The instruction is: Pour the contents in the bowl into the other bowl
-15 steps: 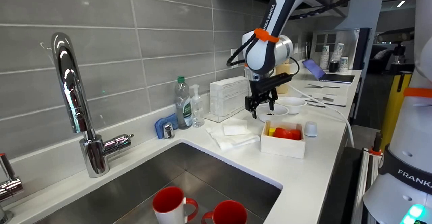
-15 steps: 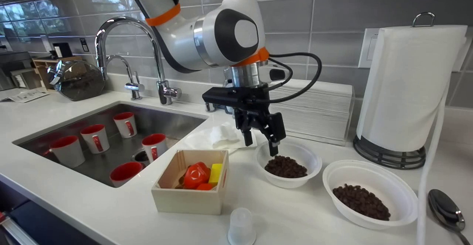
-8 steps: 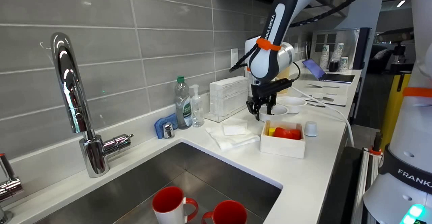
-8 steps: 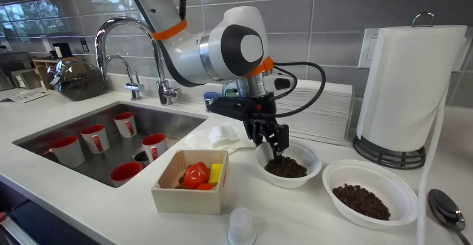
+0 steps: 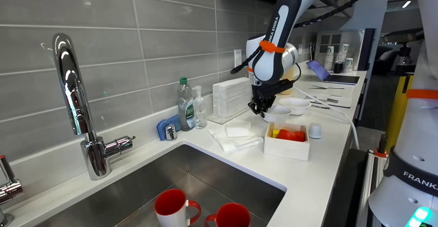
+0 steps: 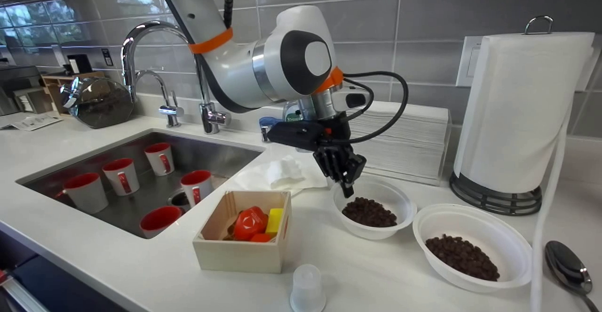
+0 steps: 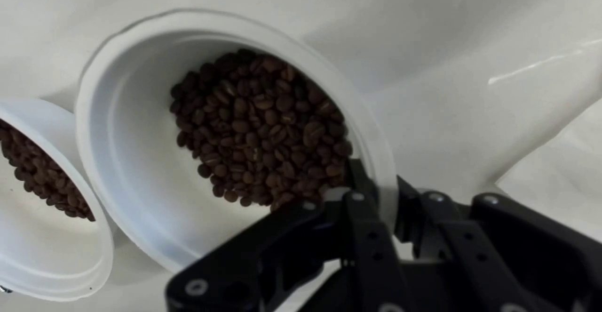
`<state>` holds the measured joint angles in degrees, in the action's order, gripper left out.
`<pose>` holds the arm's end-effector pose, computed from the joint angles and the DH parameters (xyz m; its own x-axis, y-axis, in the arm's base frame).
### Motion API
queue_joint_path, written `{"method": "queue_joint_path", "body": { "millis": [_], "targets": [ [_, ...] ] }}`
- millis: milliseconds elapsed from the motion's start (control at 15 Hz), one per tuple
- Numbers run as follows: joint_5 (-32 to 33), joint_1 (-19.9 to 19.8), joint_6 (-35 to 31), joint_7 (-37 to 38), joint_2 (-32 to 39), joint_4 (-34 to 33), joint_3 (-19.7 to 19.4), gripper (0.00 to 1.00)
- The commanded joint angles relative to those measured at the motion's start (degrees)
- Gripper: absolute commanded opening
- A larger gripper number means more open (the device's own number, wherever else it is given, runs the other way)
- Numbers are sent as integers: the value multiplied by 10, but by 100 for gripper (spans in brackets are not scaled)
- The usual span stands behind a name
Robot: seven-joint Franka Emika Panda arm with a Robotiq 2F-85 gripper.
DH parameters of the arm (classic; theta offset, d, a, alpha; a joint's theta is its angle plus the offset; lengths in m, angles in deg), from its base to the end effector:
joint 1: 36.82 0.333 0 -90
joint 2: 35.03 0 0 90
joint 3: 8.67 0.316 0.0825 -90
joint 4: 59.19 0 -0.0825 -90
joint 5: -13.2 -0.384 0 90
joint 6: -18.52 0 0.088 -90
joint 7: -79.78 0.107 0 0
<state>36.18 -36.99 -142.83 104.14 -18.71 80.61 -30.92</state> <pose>0.4626 -0.1773 0.2039 0.9095 -0.3899 0.1443 -0.4137 -0.8828 0.2226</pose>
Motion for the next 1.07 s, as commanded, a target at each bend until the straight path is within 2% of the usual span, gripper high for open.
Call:
{"method": "queue_joint_path", "body": {
  "millis": [0, 333, 667, 1000],
  "targets": [
    [16, 16, -14, 21, -5, 3, -21, 0],
    [-10, 11, 11, 20, -53, 5, -10, 0],
    [4, 1, 57, 44, -115, -1, 4, 0],
    [37, -29, 123, 98, -171, -4, 38, 0]
  ]
}}
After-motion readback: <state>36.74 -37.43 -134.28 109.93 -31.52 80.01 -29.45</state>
